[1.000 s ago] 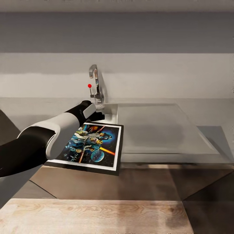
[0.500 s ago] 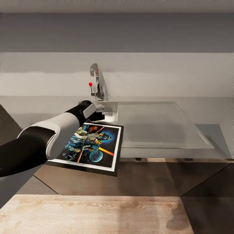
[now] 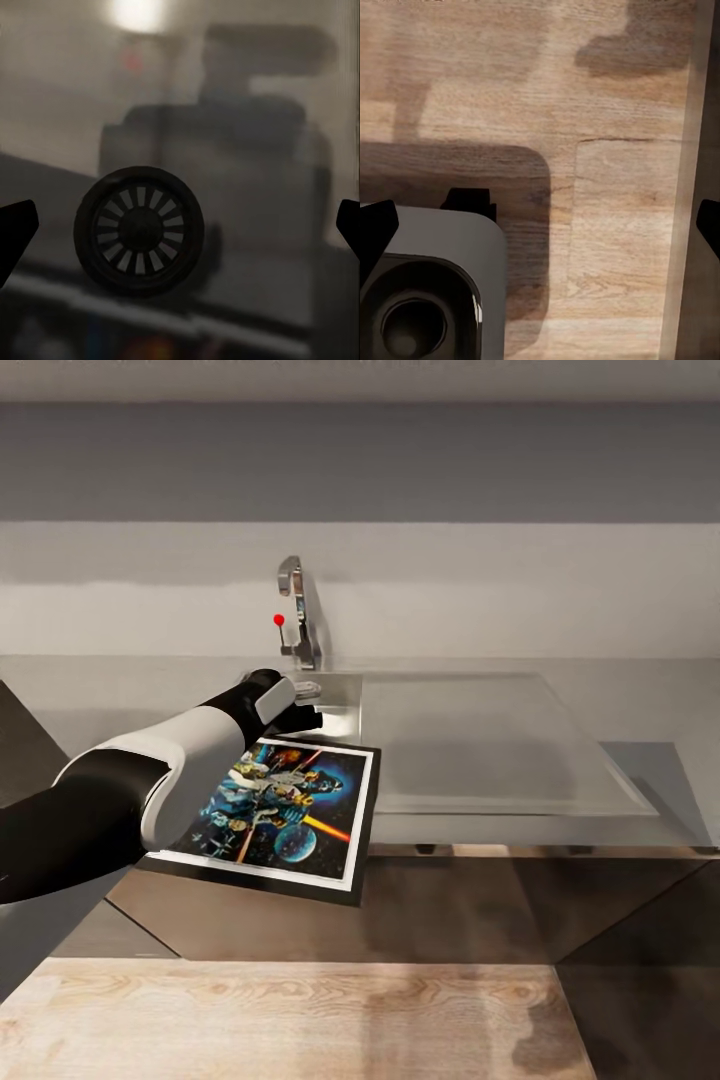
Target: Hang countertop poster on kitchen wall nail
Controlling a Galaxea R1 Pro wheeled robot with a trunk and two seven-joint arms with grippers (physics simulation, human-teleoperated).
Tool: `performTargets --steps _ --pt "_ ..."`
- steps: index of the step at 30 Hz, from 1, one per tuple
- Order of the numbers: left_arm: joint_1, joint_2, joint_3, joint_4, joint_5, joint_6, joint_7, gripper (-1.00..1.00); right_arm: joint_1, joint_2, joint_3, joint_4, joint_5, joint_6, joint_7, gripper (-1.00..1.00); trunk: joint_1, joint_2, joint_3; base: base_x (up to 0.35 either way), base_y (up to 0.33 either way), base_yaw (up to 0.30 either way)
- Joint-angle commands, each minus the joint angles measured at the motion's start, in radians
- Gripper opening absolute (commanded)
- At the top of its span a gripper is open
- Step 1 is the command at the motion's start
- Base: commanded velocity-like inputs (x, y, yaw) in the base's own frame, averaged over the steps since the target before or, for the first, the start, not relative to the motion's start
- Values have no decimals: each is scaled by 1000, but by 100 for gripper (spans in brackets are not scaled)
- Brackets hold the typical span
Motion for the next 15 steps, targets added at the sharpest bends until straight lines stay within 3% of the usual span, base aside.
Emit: performTargets --steps 1,15 --pt "0 0 -4 -2 12 4 6 100 0 0 0 1 2 -3 0 100 0 0 0 0 0 0" --pt "-1 0 -18 -25 12 3 6 100 0 0 0 1 1 -3 0 100 0 0 21 0 0 0"
